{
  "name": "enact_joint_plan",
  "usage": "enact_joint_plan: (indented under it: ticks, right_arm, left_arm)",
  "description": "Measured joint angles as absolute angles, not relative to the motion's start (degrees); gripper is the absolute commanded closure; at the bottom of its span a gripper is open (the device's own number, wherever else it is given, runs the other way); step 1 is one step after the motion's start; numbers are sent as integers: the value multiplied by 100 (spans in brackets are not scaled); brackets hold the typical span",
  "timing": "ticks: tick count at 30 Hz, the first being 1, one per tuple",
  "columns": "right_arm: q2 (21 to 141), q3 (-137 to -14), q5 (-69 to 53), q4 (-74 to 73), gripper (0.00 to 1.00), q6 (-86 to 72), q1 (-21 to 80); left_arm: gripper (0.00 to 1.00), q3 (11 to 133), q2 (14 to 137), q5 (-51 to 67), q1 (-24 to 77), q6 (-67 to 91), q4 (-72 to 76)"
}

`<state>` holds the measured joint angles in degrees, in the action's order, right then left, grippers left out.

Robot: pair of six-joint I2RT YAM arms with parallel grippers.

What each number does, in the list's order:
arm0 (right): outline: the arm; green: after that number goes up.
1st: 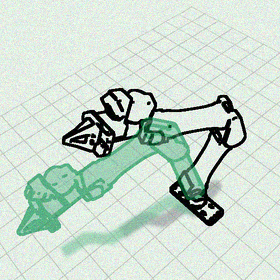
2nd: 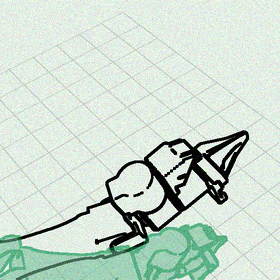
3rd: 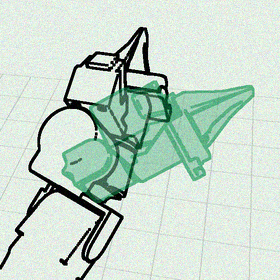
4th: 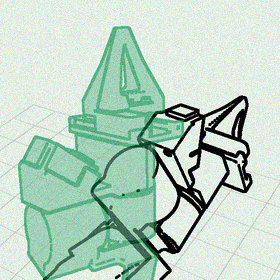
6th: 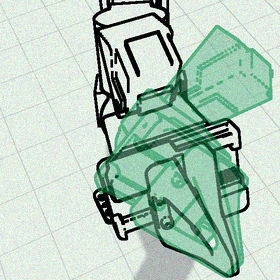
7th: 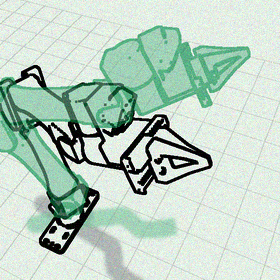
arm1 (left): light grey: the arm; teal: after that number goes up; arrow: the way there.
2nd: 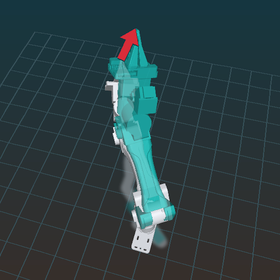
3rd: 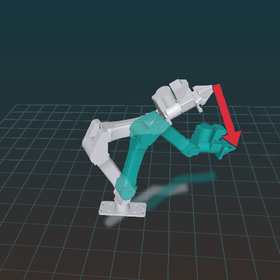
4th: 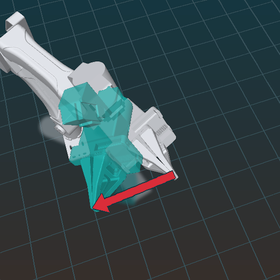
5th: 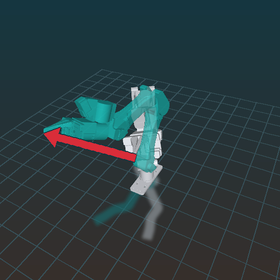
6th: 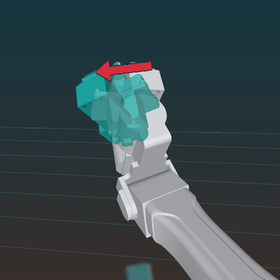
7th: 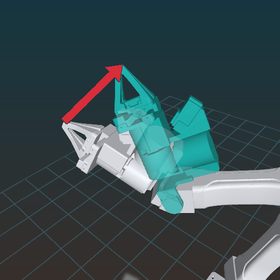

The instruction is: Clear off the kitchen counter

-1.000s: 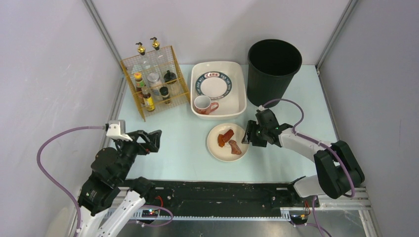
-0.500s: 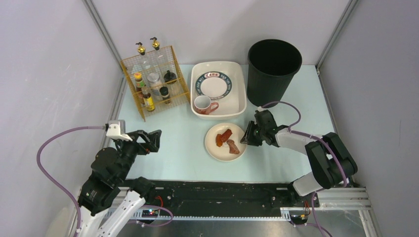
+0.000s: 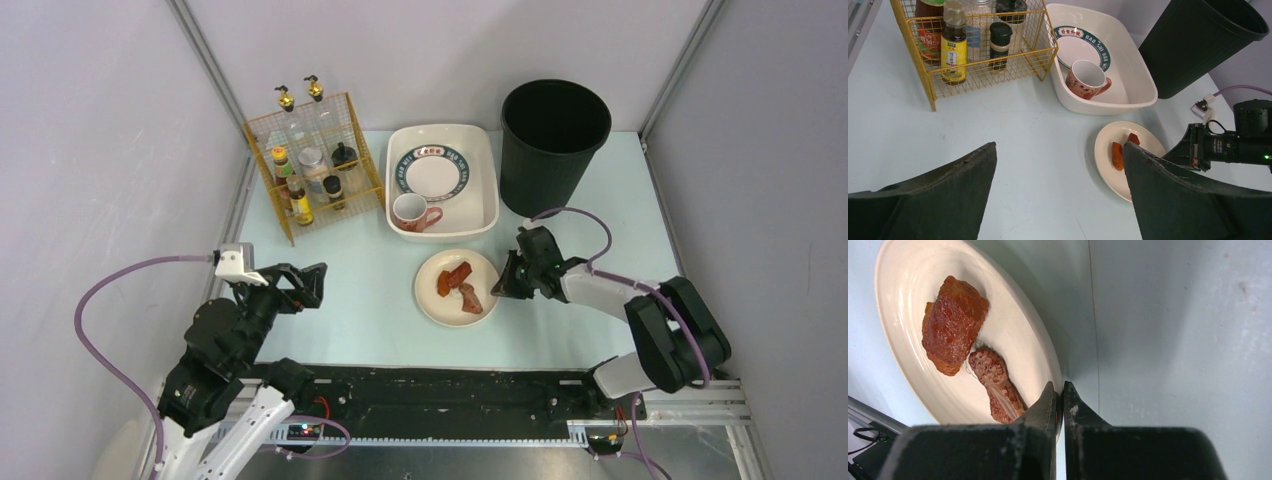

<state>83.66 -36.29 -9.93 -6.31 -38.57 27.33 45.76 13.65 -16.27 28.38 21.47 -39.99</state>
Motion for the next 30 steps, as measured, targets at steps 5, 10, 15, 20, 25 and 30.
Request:
enact_joint_plan:
  ticks: [5,10,15,20,25,30]
  right_arm:
    - [7797,-3586,-893,-1116,100,-3686,2808]
    - [7183,-3594,-891,-1575,100,-3559,3020]
    - [6744,-3778,-954,-2141,100,-3485,3183]
    - [6619,-4547,-950,-2757,100,-3361,3214]
    - [6702,-5673,-939,-3214,100,-3151,3175]
    - [7170,-6864,-974,-3579,100,-2980,2862]
  left_arm:
    - [2,4574,1352,-1629,2836,2147,-3999]
    - [2,4574,1326,-1634,2836,2150,-3999]
    - [2,4569,1308,-1634,2836,2150,-3999]
    - [2,4569,1308,-1634,2836,2150,-3999]
    - [2,4569,1308,-1634,2836,2150,-3999]
    - [2,4569,1308,-1634,2836,2152,-3999]
